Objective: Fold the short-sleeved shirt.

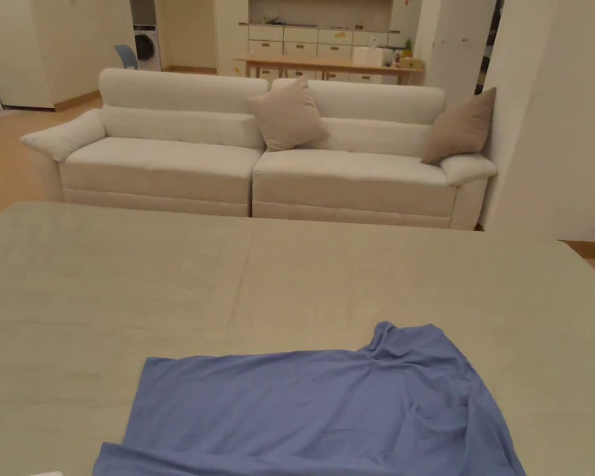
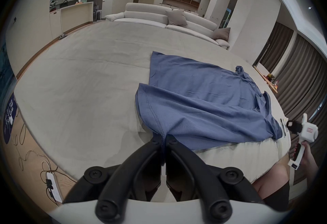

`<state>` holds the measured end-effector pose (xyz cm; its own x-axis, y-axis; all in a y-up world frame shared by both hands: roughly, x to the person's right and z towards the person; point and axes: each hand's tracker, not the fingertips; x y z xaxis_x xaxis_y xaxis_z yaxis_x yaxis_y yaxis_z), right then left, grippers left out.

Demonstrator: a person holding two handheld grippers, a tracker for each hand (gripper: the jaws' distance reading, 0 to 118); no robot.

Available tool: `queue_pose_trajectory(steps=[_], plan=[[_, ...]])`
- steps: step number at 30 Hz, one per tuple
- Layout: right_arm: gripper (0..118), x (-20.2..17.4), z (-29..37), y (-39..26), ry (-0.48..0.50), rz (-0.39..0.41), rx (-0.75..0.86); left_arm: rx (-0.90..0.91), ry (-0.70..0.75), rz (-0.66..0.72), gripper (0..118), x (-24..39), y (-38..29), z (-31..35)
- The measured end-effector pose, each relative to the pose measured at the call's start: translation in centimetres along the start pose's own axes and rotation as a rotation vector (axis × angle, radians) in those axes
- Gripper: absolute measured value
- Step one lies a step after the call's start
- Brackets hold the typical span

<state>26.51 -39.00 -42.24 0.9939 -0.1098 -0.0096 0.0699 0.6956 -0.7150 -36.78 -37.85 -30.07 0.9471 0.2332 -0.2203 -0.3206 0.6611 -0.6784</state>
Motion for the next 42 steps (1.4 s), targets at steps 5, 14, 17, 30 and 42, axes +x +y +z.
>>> queue_pose_trajectory(steps=[5,14,17,30,42], plan=[[110,1.9,-2.7,-0.9,-0.059,-0.084,-0.146,-0.005,-0.007,0.023,1,-0.2,0.0,0.3],[8,0.0,-1.2,-1.3,0.024,-0.054,-0.099,-0.01,-0.015,0.016,1,-0.1,0.5,0.4],[8,0.4,-0.1,-1.2,0.038,-0.073,-0.067,0.007,-0.029,0.033,1,-0.1,0.7,1.0],[7,2.2,13.7,-6.7,0.114,-0.115,0.071,0.062,-0.023,-0.045,1,-1.6,-0.7,7.8],[107,4.1,13.7,-7.9,0.067,-0.233,0.191,0.159,-0.071,0.115,118,-2.9,-3.1,8.6]])
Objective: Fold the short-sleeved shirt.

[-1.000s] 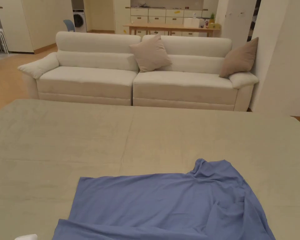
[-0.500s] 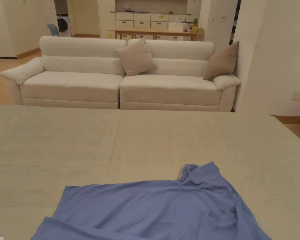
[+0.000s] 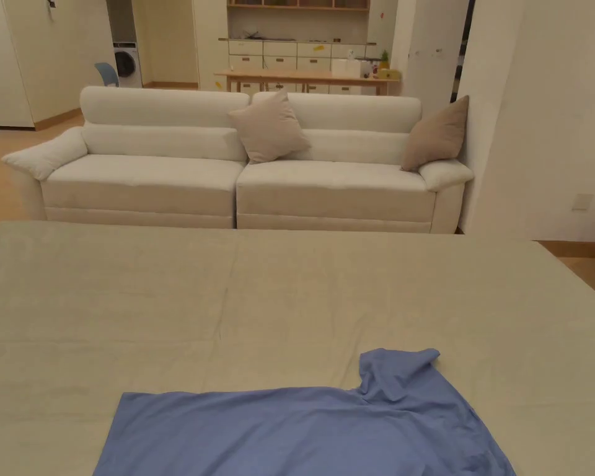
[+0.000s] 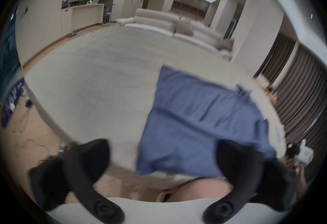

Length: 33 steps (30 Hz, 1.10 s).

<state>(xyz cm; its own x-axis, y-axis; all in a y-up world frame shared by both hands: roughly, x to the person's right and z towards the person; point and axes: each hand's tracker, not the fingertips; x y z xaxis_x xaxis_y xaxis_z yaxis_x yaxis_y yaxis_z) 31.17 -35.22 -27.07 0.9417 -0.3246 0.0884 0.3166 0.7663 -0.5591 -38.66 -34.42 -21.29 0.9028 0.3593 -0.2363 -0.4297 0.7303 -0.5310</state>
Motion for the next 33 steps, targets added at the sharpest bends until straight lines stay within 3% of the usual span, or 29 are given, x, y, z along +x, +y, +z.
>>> queue_pose_trajectory(steps=[1,3,5,6,9,10,11,12,13,14,16,20,23,27,32,33], plan=[[109,-0.6,1.1,1.0,0.014,0.014,0.03,0.108,-0.108,0.04,115,0.6,0.7,1.7],[118,-2.7,4.3,2.8,0.008,0.079,0.126,0.212,-0.05,0.021,115,1.9,2.3,4.3],[118,-5.2,7.1,4.4,0.059,0.167,0.25,0.311,0.031,-0.116,116,4.0,3.5,6.9],[117,-6.4,8.2,5.3,0.105,0.217,0.267,0.345,0.069,-0.152,116,5.0,4.0,8.0],[105,-9.6,9.6,5.9,0.073,0.321,0.43,0.359,-0.005,-0.256,112,7.0,5.4,9.8],[96,-10.4,9.7,6.0,0.086,0.347,0.45,0.359,-0.014,-0.267,96,7.6,5.7,9.9],[69,-11.3,9.7,6.2,0.076,0.358,0.443,0.357,-0.012,-0.261,30,8.2,5.9,9.9],[40,-12.2,9.3,6.4,0.062,0.379,0.43,0.366,0.008,-0.262,0,8.9,6.2,9.5],[13,-12.8,8.8,6.5,0.062,0.387,0.424,0.365,0.097,-0.292,0,9.9,6.0,8.9],[7,-13.3,8.2,6.6,0.062,0.388,0.419,0.444,0.132,-0.34,0,10.7,6.3,8.7],[7,-13.8,7.0,7.1,0.07,0.393,0.412,0.39,0.045,-0.351,0,11.0,7.7,6.9],[1,-15.1,5.1,8.0,0.121,0.395,0.366,0.277,0.013,-0.353,0,10.2,11.0,-0.1],[1,-15.8,3.8,8.6,0.123,0.386,0.35,0.173,-0.011,-0.28,0,9.0,13.2,-6.8],[0,-15.9,2.4,8.9,0.131,0.352,0.323,0.002,0.056,-0.265,0,7.5,15.4,-15.7],[0,-15.7,0.6,8.9,0.096,0.363,0.275,-0.149,0.117,-0.231,0,5.3,17.0,-24.3],[0,-15.6,0.2,8.9,0.089,0.363,0.265,-0.173,0.112,-0.193,8,4.6,17.1,-25.5]])
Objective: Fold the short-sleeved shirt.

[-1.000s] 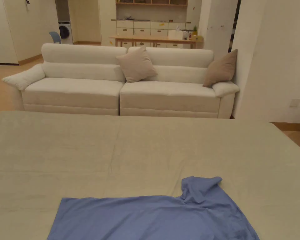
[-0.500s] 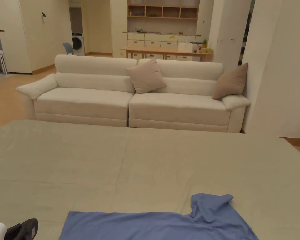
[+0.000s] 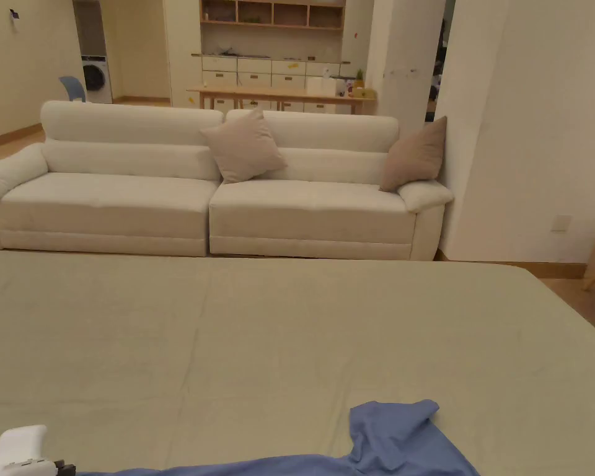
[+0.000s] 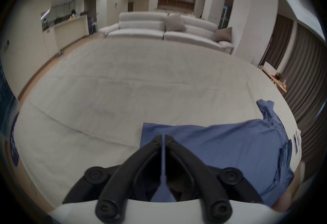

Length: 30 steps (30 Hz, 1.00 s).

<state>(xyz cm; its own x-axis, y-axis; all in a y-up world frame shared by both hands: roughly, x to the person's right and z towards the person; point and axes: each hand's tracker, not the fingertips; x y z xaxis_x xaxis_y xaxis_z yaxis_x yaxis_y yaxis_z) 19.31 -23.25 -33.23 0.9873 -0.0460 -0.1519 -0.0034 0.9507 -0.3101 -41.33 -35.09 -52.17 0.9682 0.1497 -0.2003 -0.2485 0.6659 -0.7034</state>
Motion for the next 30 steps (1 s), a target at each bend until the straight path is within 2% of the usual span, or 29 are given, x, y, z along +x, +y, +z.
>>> queue_pose_trajectory(steps=[1,2,3,4,5,8,10,11,12,13,14,15,16,17,18,21,23,26,30], plan=[[0,0.1,-0.3,-0.1,-0.002,-0.001,-0.006,-0.015,-0.006,0.029,26,-0.5,0.5,-1.2],[0,0.1,-0.7,-0.2,-0.005,0.0,-0.013,-0.03,-0.01,0.053,66,-0.8,1.0,-2.3],[0,0.0,-1.0,-0.3,-0.011,0.001,-0.02,-0.047,-0.027,0.06,96,-1.1,1.4,-3.4],[0,0.1,-1.3,-0.4,-0.012,-0.005,-0.026,-0.064,-0.057,0.067,116,-1.3,0.8,-4.3],[0,0.0,-1.5,-0.5,-0.01,-0.01,-0.03,-0.082,-0.073,0.043,114,-1.6,0.8,-5.0],[0,-0.4,-2.3,-0.7,-0.005,-0.025,-0.043,-0.115,-0.014,0.093,114,-2.3,0.3,-7.1],[0,-0.7,-2.7,-0.7,0.005,-0.037,-0.049,-0.138,-0.024,0.135,114,-3.0,-0.2,-8.3],[0,-0.9,-2.9,-0.7,0.009,-0.035,-0.05,-0.166,-0.04,0.142,108,-3.2,-0.3,-8.7],[0,-1.1,-3.2,-0.8,0.006,-0.022,-0.055,-0.167,-0.059,0.13,96,-2.3,-1.2,-7.8],[0,-1.2,-3.4,-0.8,0.004,-0.015,-0.06,-0.143,-0.02,0.085,77,-1.7,-1.4,-7.6],[0,-1.2,-3.6,-0.9,0.007,-0.016,-0.063,-0.112,0.082,0.03,53,-1.0,-1.4,-7.3],[0,-1.3,-3.7,-0.9,0.009,-0.017,-0.066,-0.09,0.111,-0.006,36,-0.7,-1.6,-7.1],[0,-1.3,-3.8,-1.0,0.01,-0.019,-0.068,-0.086,0.033,0.0,13,-1.7,-1.2,-7.4],[0,-1.4,-3.9,-1.1,0.011,-0.022,-0.07,-0.083,-0.044,0.02,3,-1.9,-1.3,-7.2],[0,-1.4,-4.1,-1.2,0.013,-0.022,-0.074,-0.079,-0.1,0.03,3,-1.7,-1.3,-7.0],[0,-1.5,-4.5,-1.6,0.013,-0.023,-0.088,-0.061,-0.071,-0.044,3,-0.3,-1.7,-5.7],[0,-1.3,-4.8,-1.7,0.022,-0.031,-0.094,-0.057,-0.142,0.009,3,-0.5,-1.6,-5.2],[0,-0.5,-6.6,-1.6,0.042,-0.04,-0.115,0.0,-0.117,0.026,3,-0.6,-1.3,-3.9],[0,1.0,-13.5,-0.3,0.058,0.049,-0.205,0.02,-0.121,0.034,3,-1.2,-0.5,-2.5]])
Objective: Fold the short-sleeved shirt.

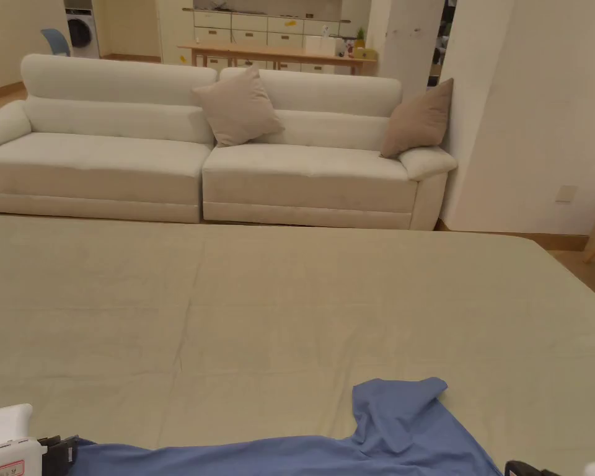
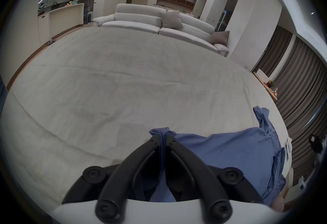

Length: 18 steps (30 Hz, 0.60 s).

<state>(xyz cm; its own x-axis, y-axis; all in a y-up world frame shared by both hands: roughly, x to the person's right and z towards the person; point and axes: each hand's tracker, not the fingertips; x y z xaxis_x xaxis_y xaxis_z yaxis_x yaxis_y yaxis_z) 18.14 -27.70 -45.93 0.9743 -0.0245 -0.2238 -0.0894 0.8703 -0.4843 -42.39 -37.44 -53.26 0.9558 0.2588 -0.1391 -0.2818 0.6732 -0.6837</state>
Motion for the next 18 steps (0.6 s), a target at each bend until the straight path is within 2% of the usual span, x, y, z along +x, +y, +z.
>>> queue_pose_trajectory(steps=[2,3,4,5,6,7,8,11,14,15,17,18], plan=[[5,1.4,-4.8,1.6,0.044,0.009,-0.071,0.011,0.001,-0.006,3,0.0,0.2,0.5],[26,2.2,-7.2,2.2,0.058,0.005,-0.106,0.013,-0.001,-0.005,3,-0.2,0.3,0.7],[66,3.2,-9.9,2.8,0.057,0.006,-0.146,0.01,-0.008,0.003,3,-0.3,0.3,0.7],[118,4.0,-12.6,2.9,0.056,0.006,-0.201,0.008,-0.012,0.018,3,-0.5,0.3,0.8],[113,4.8,-15.2,2.8,0.049,-0.007,-0.299,0.008,-0.015,0.023,3,-0.3,0.2,0.9],[110,5.9,-17.7,2.8,0.059,-0.006,-0.269,0.009,-0.012,0.023,3,-0.3,0.1,0.9],[111,6.9,-19.0,2.4,0.04,-0.037,-0.295,0.01,-0.006,0.025,3,-0.3,0.0,0.9],[112,9.1,-23.5,1.2,-0.024,-0.058,-0.412,0.003,-0.003,0.022,3,-0.5,-0.2,1.0],[108,9.3,-25.0,-0.5,-0.011,-0.124,-0.474,-0.007,-0.01,0.012,3,-0.7,-0.3,1.0],[102,9.5,-25.4,-0.9,-0.004,-0.138,-0.501,-0.01,-0.01,0.005,3,-0.6,-0.3,1.0],[79,9.1,-25.5,-1.5,-0.035,-0.123,-0.521,-0.015,-0.007,-0.006,3,-0.6,-0.3,0.9],[76,9.1,-25.1,-1.7,-0.106,-0.079,-0.496,-0.017,-0.005,-0.009,3,-0.5,-0.4,0.8]])
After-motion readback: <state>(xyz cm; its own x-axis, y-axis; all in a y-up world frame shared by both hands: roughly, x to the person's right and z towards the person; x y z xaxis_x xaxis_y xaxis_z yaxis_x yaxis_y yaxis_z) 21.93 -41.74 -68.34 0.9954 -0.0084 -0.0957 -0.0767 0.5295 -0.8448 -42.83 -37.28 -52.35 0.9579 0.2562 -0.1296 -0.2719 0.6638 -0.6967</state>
